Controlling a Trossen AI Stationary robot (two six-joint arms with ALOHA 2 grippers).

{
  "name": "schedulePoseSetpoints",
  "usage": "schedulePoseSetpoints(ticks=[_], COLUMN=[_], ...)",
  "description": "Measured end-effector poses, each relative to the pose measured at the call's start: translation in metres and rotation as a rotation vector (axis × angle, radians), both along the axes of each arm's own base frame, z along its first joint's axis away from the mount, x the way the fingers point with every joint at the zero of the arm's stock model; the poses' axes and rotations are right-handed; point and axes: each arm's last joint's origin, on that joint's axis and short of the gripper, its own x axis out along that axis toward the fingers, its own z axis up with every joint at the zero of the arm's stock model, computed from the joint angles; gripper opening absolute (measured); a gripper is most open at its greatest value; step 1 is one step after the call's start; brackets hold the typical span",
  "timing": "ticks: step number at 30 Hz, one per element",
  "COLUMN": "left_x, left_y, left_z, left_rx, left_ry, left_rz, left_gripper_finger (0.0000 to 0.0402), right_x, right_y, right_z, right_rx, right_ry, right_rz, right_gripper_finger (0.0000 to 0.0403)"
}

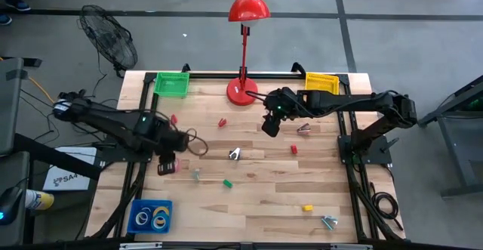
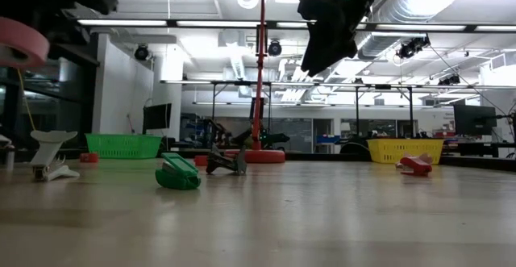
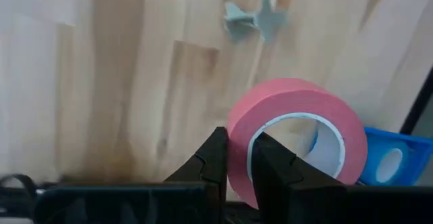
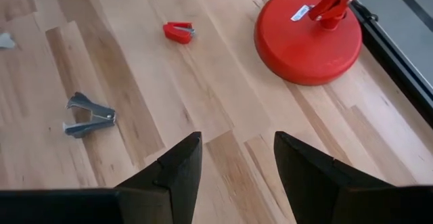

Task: Pick and place Stapler, Stapler remover, tape
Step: Put the pink tape into the blue basket

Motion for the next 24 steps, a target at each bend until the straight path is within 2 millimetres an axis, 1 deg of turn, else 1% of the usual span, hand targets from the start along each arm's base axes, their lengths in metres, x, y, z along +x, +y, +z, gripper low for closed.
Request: schedulePoseSetpoints(ticks=[6,14,18,21,24], left_x=[-0.009,-0.025,-0.037,-0.044,-0.048], left_y=[-0.028,-0.063,-0.075,-0.083,-0.092], left_z=[0.000,0.001,0.001,0.001,-0.002], left_rx=[-0.041,-0.108,-0.116,-0.102,-0.090], left_ry=[0.028,0.072,0.109,0.104,0.116], left_rz=[0.044,0.109,0.173,0.226,0.238], left_gripper_finger=[0.0039,0.0039,0.0039,0.0039,0.0040], right_x=[0.000,0.001,0.001,0.002,0.002], right_y=[0.000,0.001,0.001,0.001,0.001], right_z=[0.000,0.000,0.001,0.001,0.002], right_rx=[0.002,0.010,0.027,0.029,0.028], right_ry=[-0.005,-0.006,-0.018,-0.026,-0.030], right_rz=[0.005,0.021,0.037,0.040,0.040], right_gripper_finger=[0.0177,0.0177,0.0177,0.0177,0.0177])
